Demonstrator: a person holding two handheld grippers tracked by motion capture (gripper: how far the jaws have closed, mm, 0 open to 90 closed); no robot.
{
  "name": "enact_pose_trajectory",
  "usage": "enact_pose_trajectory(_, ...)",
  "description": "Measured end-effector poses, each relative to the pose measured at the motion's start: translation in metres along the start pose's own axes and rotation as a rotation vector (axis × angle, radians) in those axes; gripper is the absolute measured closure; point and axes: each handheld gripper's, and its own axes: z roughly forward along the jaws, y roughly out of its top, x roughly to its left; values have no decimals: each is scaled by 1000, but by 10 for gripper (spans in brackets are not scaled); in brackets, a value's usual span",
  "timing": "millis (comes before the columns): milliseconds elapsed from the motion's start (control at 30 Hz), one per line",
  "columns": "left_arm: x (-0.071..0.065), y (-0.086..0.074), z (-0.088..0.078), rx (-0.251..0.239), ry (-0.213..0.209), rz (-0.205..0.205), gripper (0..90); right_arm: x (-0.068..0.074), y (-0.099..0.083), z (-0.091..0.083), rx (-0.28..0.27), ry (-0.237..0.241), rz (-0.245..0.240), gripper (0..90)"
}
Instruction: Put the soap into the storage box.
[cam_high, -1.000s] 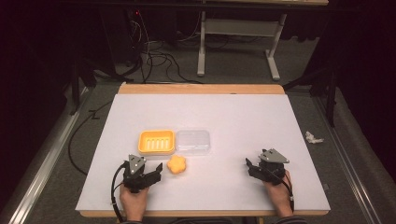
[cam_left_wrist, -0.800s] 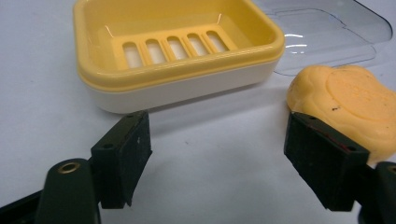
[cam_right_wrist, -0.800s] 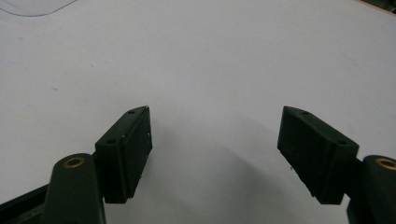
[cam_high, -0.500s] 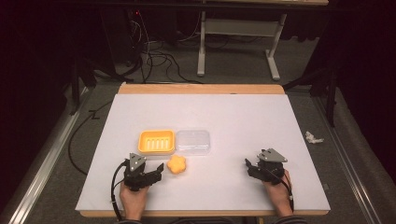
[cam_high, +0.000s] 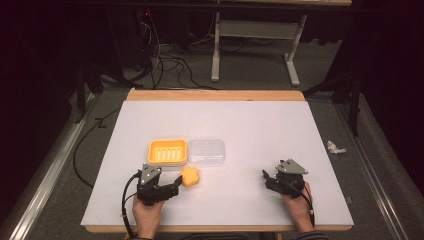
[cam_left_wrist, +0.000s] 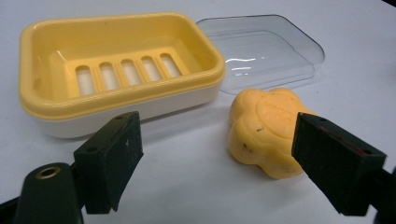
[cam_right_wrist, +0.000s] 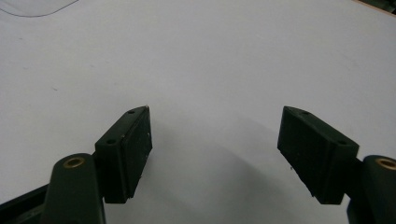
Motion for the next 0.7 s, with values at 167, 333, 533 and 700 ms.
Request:
enact_pose_trajectory(167,-7,-1,0,8,-14,17,168,0,0,0,-6,2,0,266)
enact_pose_trajectory(333,-15,-3,2,19,-24,37,167,0,0,-1,-9,4,4,266)
enact_pose_trajectory(533,-24,-7,6,43,-36,76,166,0,0,-1,-13,3,2,266)
enact_pose_trajectory(700,-28,-8,9,49,-41,87,165,0,0,-1,-10,0,-1,266)
